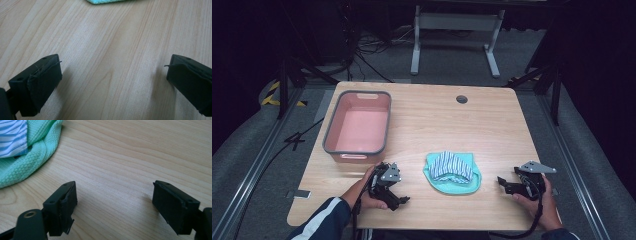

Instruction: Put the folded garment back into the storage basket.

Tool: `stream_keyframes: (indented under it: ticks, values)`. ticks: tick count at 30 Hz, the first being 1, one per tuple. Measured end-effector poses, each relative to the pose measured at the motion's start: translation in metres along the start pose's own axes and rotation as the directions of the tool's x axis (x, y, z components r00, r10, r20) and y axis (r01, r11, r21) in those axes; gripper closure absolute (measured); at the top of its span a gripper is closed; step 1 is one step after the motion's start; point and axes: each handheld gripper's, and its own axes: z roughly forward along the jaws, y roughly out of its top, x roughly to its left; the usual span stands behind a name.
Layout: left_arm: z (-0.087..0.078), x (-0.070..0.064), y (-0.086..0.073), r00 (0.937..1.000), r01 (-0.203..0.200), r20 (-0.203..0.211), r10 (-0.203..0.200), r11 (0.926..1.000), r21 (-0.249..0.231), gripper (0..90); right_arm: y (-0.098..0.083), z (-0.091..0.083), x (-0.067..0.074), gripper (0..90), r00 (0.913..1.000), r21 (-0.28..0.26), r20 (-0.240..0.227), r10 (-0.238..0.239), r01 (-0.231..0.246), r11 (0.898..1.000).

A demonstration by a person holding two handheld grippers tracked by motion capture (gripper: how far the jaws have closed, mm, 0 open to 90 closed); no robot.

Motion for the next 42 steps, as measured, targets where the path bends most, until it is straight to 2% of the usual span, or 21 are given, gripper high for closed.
stream_keyframes:
  ticks: [11,16,18,19,20,22,24,25,26,27,29,31,32,34,35,36,37,38,40,41,42]
  values:
    - [0.000,-0.001,0.000,0.9999,0.005,-0.012,-0.005,1.0000,-0.001,0.3,0.000,0.000,0.000,18.9,1.0000,0.003,0.000,-0.001,0.001,1.000]
    - [0.000,-0.003,0.004,0.9985,0.038,-0.040,-0.037,0.9992,0.014,2.2,0.001,0.000,-0.001,19.0,1.0000,0.011,-0.002,-0.006,0.006,1.000]
    - [-0.001,-0.002,0.007,0.9966,0.063,-0.053,-0.062,0.9980,0.005,9.7,0.003,0.000,0.000,20.5,0.9999,0.028,-0.006,-0.008,0.008,1.000]
    - [-0.002,-0.001,0.009,0.9949,0.079,-0.063,-0.079,0.9969,0.001,16.6,0.004,-0.001,0.001,23.0,0.9998,0.033,-0.016,-0.015,0.015,0.999]
    - [-0.002,0.000,0.012,0.9952,0.083,-0.053,-0.083,0.9966,-0.001,23.5,0.006,-0.001,0.002,23.6,0.9993,0.038,-0.033,-0.018,0.019,0.999]
    - [-0.002,0.001,0.018,0.9934,0.094,-0.064,-0.095,0.9954,-0.016,17.8,0.012,-0.002,0.006,24.8,0.9975,0.033,-0.064,-0.030,0.032,0.999]
    - [-0.001,0.002,0.027,0.9909,0.107,-0.080,-0.108,0.9940,-0.026,23.2,0.022,-0.004,0.015,28.0,0.9925,0.013,-0.110,-0.055,0.057,0.998]
    - [0.000,0.002,0.032,0.9879,0.114,-0.102,-0.117,0.9931,-0.028,24.3,0.028,-0.004,0.020,29.5,0.9893,0.009,-0.127,-0.073,0.075,0.997]
    - [0.002,0.005,0.039,0.9871,0.122,-0.099,-0.126,0.9917,-0.038,23.2,0.034,-0.003,0.026,30.4,0.9867,0.008,-0.137,-0.087,0.089,0.996]
    - [0.004,0.006,0.044,0.9861,0.128,-0.102,-0.132,0.9910,-0.038,24.1,0.040,-0.001,0.033,31.9,0.9810,0.006,-0.153,-0.120,0.122,0.992]
    - [0.011,0.011,0.057,0.9811,0.129,-0.143,-0.131,0.9914,-0.025,26.4,0.050,0.005,0.043,34.5,0.9731,0.013,-0.167,-0.159,0.164,0.986]
    - [0.018,0.017,0.066,0.9732,0.154,-0.168,-0.157,0.9876,-0.030,28.4,0.060,0.016,0.052,37.7,0.9641,0.018,-0.187,-0.188,0.195,0.981]
    - [0.018,0.017,0.066,0.9732,0.154,-0.168,-0.157,0.9876,-0.030,29.1,0.060,0.016,0.052,37.7,0.9641,0.018,-0.187,-0.188,0.195,0.981]
    - [0.026,0.023,0.074,0.9677,0.176,-0.177,-0.179,0.9839,-0.035,28.9,0.067,0.026,0.056,38.9,0.9620,0.037,-0.189,-0.197,0.208,0.978]
    - [0.030,0.026,0.078,0.9658,0.185,-0.179,-0.188,0.9822,-0.030,29.2,0.070,0.030,0.056,39.4,0.9641,0.036,-0.196,-0.179,0.190,0.981]
    - [0.035,0.027,0.081,0.9655,0.190,-0.175,-0.193,0.9813,-0.033,29.1,0.072,0.033,0.056,39.4,0.9663,0.035,-0.204,-0.156,0.167,0.985]
    - [0.038,0.028,0.084,0.9679,0.180,-0.173,-0.183,0.9832,-0.030,28.9,0.076,0.036,0.056,39.4,0.9673,0.031,-0.204,-0.150,0.160,0.987]
    - [0.040,0.028,0.086,0.9676,0.181,-0.175,-0.182,0.9832,-0.022,28.6,0.078,0.038,0.056,39.4,0.9685,0.029,-0.194,-0.157,0.165,0.986]
    - [0.046,0.028,0.089,0.9689,0.189,-0.155,-0.193,0.9812,-0.038,27.7,0.079,0.044,0.056,39.3,0.9695,0.038,-0.195,-0.149,0.159,0.986]
    - [0.048,0.028,0.091,0.9717,0.190,-0.136,-0.193,0.9810,-0.040,27.5,0.080,0.046,0.056,39.0,0.9693,0.041,-0.199,-0.144,0.156,0.987]
    - [0.050,0.026,0.092,0.9735,0.182,-0.135,-0.185,0.9827,-0.034,26.5,0.079,0.048,0.057,38.6,0.9686,0.049,-0.205,-0.141,0.154,0.987]
